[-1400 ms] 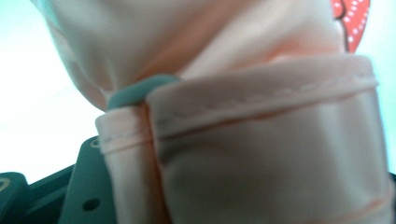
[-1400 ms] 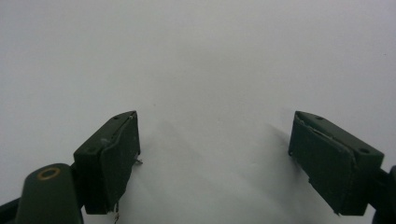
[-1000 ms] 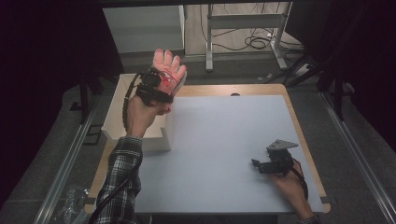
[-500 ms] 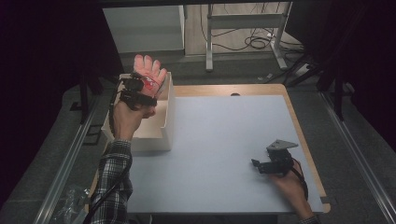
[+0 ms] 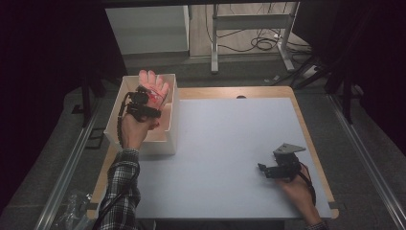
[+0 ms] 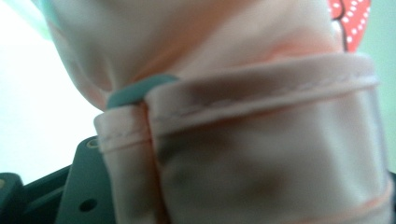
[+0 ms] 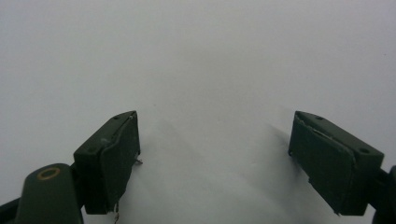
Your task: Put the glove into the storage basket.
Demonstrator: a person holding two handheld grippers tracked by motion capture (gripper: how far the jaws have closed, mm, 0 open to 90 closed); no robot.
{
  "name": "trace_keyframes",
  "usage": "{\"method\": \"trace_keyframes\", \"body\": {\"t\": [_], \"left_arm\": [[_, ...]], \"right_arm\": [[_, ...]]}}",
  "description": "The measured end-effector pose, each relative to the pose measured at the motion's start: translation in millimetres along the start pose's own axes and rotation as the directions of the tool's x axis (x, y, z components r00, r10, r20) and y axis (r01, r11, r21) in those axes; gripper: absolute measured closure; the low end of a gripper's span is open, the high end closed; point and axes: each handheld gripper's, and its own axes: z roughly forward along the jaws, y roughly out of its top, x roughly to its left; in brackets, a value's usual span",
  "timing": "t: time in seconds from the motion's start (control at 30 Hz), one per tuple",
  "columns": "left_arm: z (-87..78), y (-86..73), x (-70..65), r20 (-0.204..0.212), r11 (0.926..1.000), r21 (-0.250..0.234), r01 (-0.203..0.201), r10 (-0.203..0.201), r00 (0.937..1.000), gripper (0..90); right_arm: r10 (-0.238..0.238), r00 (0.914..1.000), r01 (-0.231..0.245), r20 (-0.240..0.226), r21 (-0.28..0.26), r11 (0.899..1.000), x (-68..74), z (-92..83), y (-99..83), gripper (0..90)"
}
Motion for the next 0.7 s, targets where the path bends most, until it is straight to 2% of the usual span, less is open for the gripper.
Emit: {"method": "trace_keyframes", "body": {"t": [0.17, 0.37, 0.63, 0.7], "left_arm": [[15.6, -0.6, -0.9, -0.003, 0.9995, 0.031, -0.006, 0.006, 1.0, 38.7], [35.5, 1.6, -4.1, -0.008, 0.9957, 0.092, -0.008, 0.009, 0.9999, 37.9], [50.8, 6.8, -8.3, -0.022, 0.9834, 0.181, -0.015, 0.019, 0.9996, 36.0], [53.1, 7.8, -9.9, -0.012, 0.9799, 0.199, -0.014, 0.016, 0.9998, 35.2]], "right_arm": [[0.001, 1.0, -0.001, 0.0, -0.001, 1.0, 0.1, 0.0, 0.0, 16.7], [0.001, 1.0, -0.001, -0.001, -0.001, 1.0, 0.1, 0.0, 0.0, 16.7], [0.0, 1.0, 0.0, 0.0, -0.001, 1.0, 0.0, 0.0, 0.0, 16.7], [0.001, 1.0, -0.001, -0.001, -0.001, 1.0, 0.1, 0.1, 0.0, 16.7]]}}
